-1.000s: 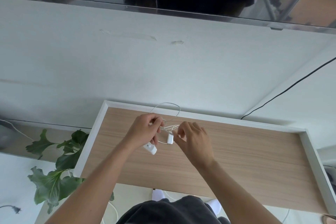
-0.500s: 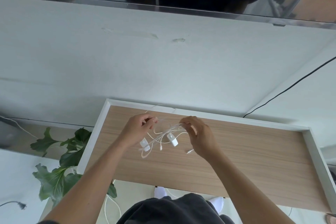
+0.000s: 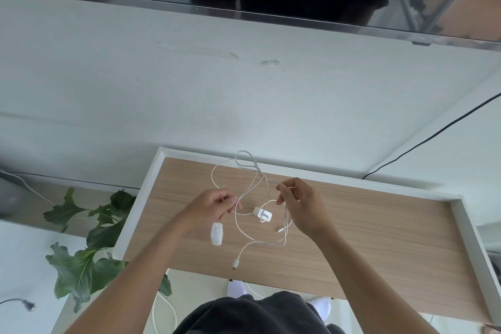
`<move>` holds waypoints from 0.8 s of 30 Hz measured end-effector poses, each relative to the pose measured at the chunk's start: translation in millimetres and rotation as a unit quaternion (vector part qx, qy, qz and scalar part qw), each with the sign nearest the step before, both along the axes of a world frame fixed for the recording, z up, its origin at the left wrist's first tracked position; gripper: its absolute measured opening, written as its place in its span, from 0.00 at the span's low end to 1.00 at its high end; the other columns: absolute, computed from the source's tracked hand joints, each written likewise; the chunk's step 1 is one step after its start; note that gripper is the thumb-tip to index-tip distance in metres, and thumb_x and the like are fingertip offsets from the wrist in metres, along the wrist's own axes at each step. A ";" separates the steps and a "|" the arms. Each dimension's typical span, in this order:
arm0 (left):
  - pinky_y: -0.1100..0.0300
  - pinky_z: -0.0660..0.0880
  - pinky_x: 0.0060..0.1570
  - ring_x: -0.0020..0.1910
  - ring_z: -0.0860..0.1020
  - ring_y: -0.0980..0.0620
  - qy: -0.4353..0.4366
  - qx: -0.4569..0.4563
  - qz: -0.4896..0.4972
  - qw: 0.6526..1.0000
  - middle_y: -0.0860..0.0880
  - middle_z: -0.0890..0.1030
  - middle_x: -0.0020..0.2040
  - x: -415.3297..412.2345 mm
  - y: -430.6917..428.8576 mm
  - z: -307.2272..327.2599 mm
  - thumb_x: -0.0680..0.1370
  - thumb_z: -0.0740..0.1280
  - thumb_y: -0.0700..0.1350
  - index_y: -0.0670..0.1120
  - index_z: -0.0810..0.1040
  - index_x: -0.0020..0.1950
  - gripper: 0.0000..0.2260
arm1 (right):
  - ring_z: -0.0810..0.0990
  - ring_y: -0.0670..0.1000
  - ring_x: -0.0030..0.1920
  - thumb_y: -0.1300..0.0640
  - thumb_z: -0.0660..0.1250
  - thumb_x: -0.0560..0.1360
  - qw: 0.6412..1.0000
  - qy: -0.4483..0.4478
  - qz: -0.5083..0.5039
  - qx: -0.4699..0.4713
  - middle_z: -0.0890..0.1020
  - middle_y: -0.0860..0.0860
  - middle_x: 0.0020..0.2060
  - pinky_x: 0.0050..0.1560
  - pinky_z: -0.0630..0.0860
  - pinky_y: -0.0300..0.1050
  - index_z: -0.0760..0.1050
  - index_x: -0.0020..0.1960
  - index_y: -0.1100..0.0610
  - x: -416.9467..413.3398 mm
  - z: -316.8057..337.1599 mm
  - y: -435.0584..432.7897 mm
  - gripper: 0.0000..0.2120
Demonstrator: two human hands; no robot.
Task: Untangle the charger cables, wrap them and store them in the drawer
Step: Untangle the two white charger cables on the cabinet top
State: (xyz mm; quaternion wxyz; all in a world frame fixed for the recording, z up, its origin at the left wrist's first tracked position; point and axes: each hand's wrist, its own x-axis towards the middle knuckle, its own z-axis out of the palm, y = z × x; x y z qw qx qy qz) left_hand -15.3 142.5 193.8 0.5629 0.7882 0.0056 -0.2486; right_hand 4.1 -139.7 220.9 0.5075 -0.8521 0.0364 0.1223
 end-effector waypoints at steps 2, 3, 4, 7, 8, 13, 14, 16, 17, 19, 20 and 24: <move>0.58 0.76 0.45 0.38 0.77 0.50 0.020 -0.048 -0.004 0.999 0.50 0.80 0.39 -0.9 -3.7 4.9 0.89 0.66 0.52 0.52 0.88 0.54 0.12 | 0.73 0.47 0.29 0.49 0.68 0.87 1.000 0.007 0.024 -0.004 0.90 0.44 0.41 0.37 0.73 0.46 0.80 0.52 0.47 -1.9 1.1 2.4 0.06; 0.57 0.76 0.46 0.38 0.78 0.49 0.021 -0.060 -0.005 0.998 0.50 0.80 0.38 -1.4 -7.2 8.0 0.89 0.66 0.54 0.49 0.87 0.56 0.13 | 0.74 0.46 0.30 0.48 0.68 0.86 0.999 0.008 0.035 -0.006 0.90 0.44 0.42 0.37 0.73 0.44 0.81 0.52 0.47 -2.6 0.9 3.4 0.06; 0.57 0.76 0.46 0.38 0.78 0.48 0.021 -0.063 -0.005 0.998 0.50 0.81 0.39 -1.9 -11.1 9.6 0.88 0.66 0.56 0.47 0.86 0.56 0.15 | 0.76 0.44 0.32 0.48 0.68 0.86 0.999 0.005 0.045 -0.010 0.90 0.43 0.43 0.38 0.74 0.43 0.81 0.52 0.47 -3.4 -0.1 4.2 0.06; 0.60 0.75 0.42 0.36 0.79 0.50 -0.011 -0.022 0.017 1.000 0.50 0.84 0.42 -2.3 -24.0 15.2 0.85 0.70 0.60 0.42 0.80 0.49 0.20 | 0.81 0.45 0.40 0.49 0.68 0.86 0.998 -0.007 0.056 -0.015 0.87 0.45 0.41 0.44 0.76 0.44 0.81 0.51 0.47 -3.8 -4.8 4.4 0.06; 0.60 0.76 0.40 0.35 0.79 0.51 -0.031 -0.009 0.034 0.999 0.47 0.83 0.41 -1.9 -26.4 15.2 0.84 0.72 0.60 0.42 0.79 0.48 0.20 | 0.79 0.45 0.39 0.49 0.68 0.86 0.998 -0.004 0.061 -0.017 0.84 0.46 0.39 0.43 0.75 0.44 0.81 0.50 0.48 -3.7 -5.0 4.4 0.07; 0.49 0.84 0.39 0.34 0.85 0.41 -0.112 0.008 0.057 0.992 0.44 0.84 0.39 3.5 -30.3 11.2 0.84 0.74 0.54 0.51 0.83 0.52 0.07 | 0.67 0.45 0.30 0.41 0.67 0.86 0.996 0.025 0.090 -0.012 0.69 0.43 0.30 0.30 0.67 0.33 0.83 0.53 0.48 -3.5 1.4 7.6 0.12; 0.47 0.85 0.39 0.35 0.86 0.41 -0.122 0.005 0.053 0.991 0.46 0.85 0.40 4.4 -31.9 11.7 0.85 0.74 0.53 0.52 0.84 0.52 0.06 | 0.67 0.45 0.29 0.42 0.67 0.86 0.995 0.024 0.092 -0.016 0.68 0.43 0.30 0.29 0.67 0.32 0.85 0.54 0.47 -2.7 1.8 8.6 0.12; 0.48 0.86 0.40 0.36 0.86 0.43 -0.130 -0.004 0.058 0.990 0.48 0.87 0.42 6.8 -34.8 15.6 0.86 0.72 0.52 0.53 0.84 0.50 0.07 | 0.67 0.45 0.28 0.44 0.69 0.86 0.995 0.027 0.097 -0.020 0.70 0.43 0.29 0.27 0.67 0.32 0.86 0.54 0.47 -1.9 0.3 9.6 0.10; 0.50 0.85 0.40 0.37 0.87 0.45 -0.127 -0.012 0.068 0.989 0.47 0.87 0.43 8.0 -35.8 18.1 0.86 0.72 0.51 0.51 0.84 0.49 0.08 | 0.68 0.45 0.29 0.46 0.70 0.86 0.995 0.033 0.095 -0.016 0.72 0.43 0.30 0.27 0.69 0.32 0.86 0.53 0.47 -1.2 -1.1 9.3 0.08; 0.50 0.84 0.43 0.37 0.85 0.47 -0.127 -0.025 0.098 0.987 0.46 0.87 0.43 11.3 -34.8 19.7 0.86 0.71 0.50 0.48 0.84 0.47 0.11 | 0.73 0.44 0.31 0.47 0.71 0.85 0.995 0.048 0.090 -0.017 0.80 0.40 0.33 0.29 0.74 0.33 0.85 0.51 0.47 1.2 -3.0 7.6 0.06; 0.50 0.82 0.45 0.36 0.84 0.48 -0.128 -0.032 0.111 0.985 0.44 0.86 0.42 13.0 -33.2 19.6 0.86 0.71 0.50 0.48 0.84 0.45 0.12 | 0.75 0.43 0.32 0.48 0.72 0.84 0.994 0.051 0.088 -0.028 0.84 0.39 0.35 0.32 0.76 0.36 0.84 0.51 0.47 2.7 -4.3 6.0 0.05; 0.58 0.73 0.39 0.33 0.75 0.53 -0.102 -0.082 0.155 0.979 0.37 0.84 0.43 15.3 -26.4 20.1 0.87 0.71 0.49 0.52 0.84 0.42 0.13 | 0.82 0.44 0.31 0.52 0.68 0.85 0.990 0.068 0.084 -0.090 0.90 0.40 0.43 0.38 0.77 0.43 0.79 0.53 0.51 6.9 -14.3 -1.7 0.04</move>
